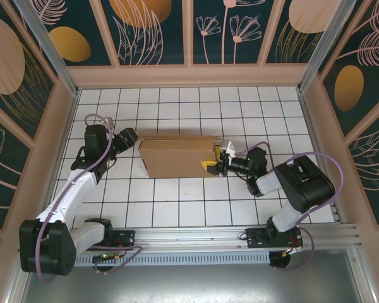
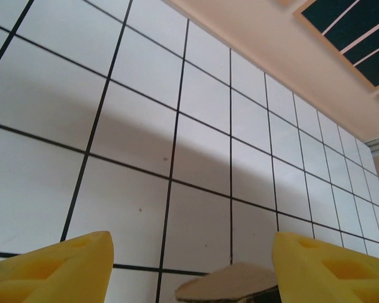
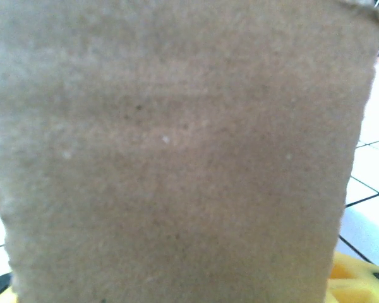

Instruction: Fold the paper box

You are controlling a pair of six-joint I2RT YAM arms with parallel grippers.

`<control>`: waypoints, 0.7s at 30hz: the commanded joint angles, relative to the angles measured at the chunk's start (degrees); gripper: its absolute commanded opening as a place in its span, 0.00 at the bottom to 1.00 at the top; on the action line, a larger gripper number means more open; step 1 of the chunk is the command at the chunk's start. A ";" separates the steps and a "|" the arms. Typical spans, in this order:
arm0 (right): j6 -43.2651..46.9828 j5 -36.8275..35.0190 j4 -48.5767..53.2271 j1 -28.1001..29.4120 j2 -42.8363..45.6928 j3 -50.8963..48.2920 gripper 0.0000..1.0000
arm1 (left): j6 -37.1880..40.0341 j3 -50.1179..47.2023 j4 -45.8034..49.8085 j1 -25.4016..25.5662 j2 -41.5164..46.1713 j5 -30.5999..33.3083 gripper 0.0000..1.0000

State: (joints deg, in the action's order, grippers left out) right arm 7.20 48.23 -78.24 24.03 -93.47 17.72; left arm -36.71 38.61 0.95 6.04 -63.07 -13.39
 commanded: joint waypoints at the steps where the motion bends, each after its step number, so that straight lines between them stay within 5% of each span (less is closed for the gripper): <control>1: 7.81 -1.81 0.05 0.73 -1.94 -1.08 0.34 | 0.50 -1.29 1.25 0.11 -0.14 0.10 0.66; 21: 6.94 0.47 0.47 -0.45 -3.21 -0.80 0.60 | -1.81 2.20 2.17 0.12 5.33 -0.61 0.66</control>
State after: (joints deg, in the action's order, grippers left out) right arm 13.26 48.07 -79.13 24.05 -95.88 17.50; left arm -37.78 38.76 2.92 6.04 -57.84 -13.04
